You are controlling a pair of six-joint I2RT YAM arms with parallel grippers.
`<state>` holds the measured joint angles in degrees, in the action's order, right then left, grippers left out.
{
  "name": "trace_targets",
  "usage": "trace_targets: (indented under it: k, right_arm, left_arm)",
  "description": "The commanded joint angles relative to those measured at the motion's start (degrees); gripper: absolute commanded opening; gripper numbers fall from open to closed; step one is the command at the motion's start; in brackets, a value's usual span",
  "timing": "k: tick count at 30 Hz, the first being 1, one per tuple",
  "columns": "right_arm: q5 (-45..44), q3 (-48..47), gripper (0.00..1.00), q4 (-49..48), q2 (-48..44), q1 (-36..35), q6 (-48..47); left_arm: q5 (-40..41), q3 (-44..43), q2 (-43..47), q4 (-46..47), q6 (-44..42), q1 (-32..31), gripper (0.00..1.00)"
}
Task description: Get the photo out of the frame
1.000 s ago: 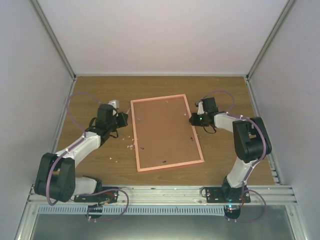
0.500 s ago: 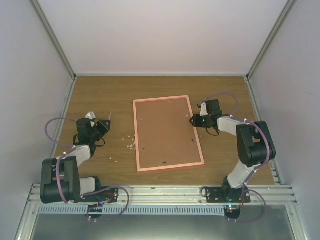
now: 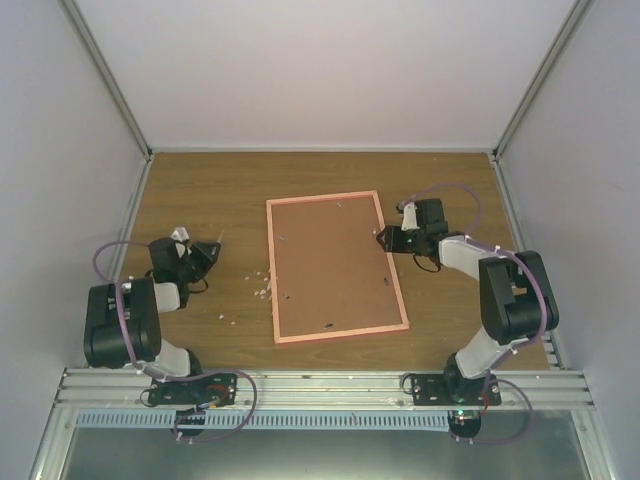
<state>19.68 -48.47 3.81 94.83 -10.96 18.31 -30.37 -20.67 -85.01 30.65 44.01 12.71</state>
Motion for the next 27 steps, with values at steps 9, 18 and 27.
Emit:
trace_targets:
  k: [9,18,27]
  right_arm:
    - [0.9,2.7,0.54,-1.4,-2.5,0.2,-0.9]
    - [0.2,3.1,0.59,-0.8,-3.0,0.3,-1.2]
    - [0.4,4.0,0.6,-0.1,-3.9,0.3,-1.1]
  left_arm:
    - [-3.2,-1.6,-5.6,9.6,4.4,5.3,0.04]
    - [-0.8,-0.5,-5.9,6.8,4.9,6.7,0.17]
    - [2.2,-0.6,-3.3,1.9,4.0,7.6,0.28]
